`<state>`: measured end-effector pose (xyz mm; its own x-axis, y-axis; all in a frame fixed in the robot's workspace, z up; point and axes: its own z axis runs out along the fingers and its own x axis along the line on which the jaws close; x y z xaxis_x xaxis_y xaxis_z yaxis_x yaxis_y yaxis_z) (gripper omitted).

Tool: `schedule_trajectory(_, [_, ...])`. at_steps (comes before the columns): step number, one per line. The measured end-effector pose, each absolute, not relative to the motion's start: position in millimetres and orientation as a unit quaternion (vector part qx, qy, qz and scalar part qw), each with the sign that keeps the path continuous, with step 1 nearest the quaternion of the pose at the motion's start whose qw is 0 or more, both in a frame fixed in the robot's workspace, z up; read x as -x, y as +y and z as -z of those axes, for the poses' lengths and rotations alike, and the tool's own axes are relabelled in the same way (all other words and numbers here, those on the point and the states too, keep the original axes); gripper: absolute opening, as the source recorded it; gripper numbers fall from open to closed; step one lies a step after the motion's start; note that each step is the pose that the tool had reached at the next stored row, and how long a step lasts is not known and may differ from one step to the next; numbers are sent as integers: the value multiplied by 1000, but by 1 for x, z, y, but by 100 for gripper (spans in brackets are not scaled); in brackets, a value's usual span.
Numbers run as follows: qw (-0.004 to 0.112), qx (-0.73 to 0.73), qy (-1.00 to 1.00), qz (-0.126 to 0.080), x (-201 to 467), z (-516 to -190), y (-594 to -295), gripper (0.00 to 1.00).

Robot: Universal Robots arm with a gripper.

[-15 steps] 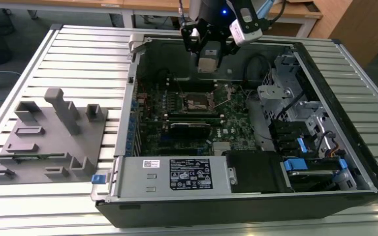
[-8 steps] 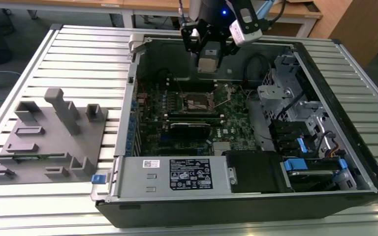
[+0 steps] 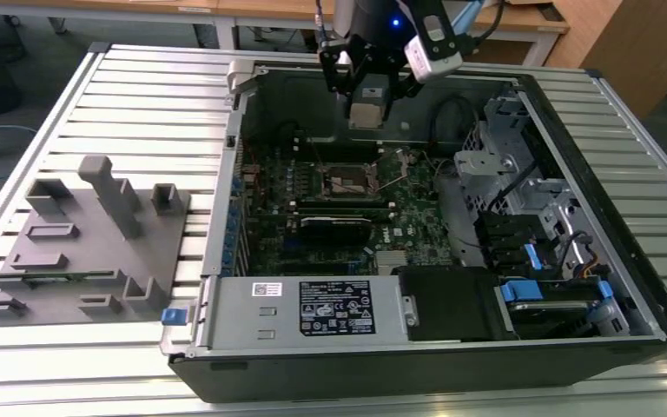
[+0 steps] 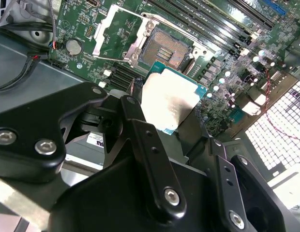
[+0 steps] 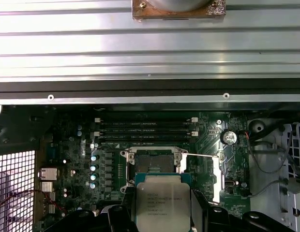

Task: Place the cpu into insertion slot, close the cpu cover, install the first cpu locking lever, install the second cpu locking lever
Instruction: 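Place the cpu into insertion slot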

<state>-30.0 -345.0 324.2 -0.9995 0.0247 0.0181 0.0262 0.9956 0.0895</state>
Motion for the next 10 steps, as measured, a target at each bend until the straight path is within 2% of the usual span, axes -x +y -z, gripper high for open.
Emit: schedule_trajectory(10, [9,13,-999,45,30,-320,-345,54])
